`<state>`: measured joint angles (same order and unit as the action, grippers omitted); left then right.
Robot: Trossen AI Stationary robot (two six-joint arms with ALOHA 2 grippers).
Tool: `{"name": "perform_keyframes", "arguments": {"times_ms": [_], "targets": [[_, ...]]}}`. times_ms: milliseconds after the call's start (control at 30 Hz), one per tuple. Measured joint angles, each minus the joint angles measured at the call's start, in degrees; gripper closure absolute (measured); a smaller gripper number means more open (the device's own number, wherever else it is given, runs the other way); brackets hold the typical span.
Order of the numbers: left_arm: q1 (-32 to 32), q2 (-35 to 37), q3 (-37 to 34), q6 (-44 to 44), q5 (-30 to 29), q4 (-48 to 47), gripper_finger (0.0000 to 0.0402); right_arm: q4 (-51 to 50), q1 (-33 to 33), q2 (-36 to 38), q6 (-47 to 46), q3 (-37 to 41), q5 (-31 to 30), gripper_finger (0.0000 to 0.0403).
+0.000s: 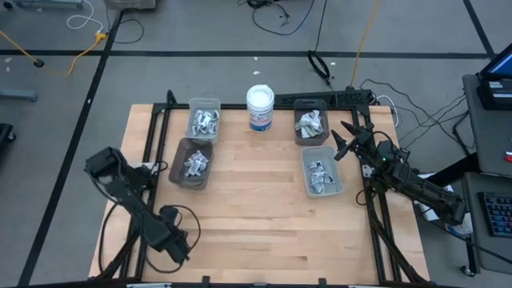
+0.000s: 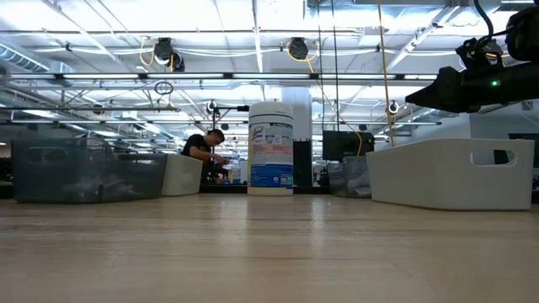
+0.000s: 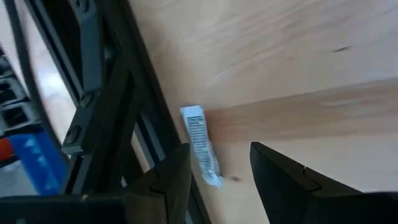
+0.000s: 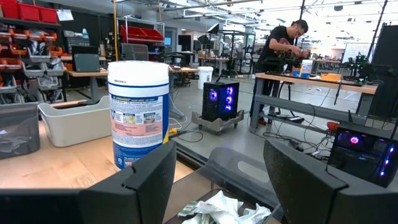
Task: Pick & Place First Aid Supplies
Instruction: Put the orange ointment pack into the left black bin
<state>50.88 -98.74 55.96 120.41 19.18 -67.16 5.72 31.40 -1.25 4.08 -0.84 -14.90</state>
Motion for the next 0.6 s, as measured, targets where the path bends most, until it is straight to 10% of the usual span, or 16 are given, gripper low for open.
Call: {"name": "perform_keyframes", "arguments": {"times_ms": [600], "targets": [[1.8,-8.44,0.04,-0.32,5.35,1.03,0.027,0.02,0.01,0.02,0.0,0.01,-0.02,0.0165]]}}
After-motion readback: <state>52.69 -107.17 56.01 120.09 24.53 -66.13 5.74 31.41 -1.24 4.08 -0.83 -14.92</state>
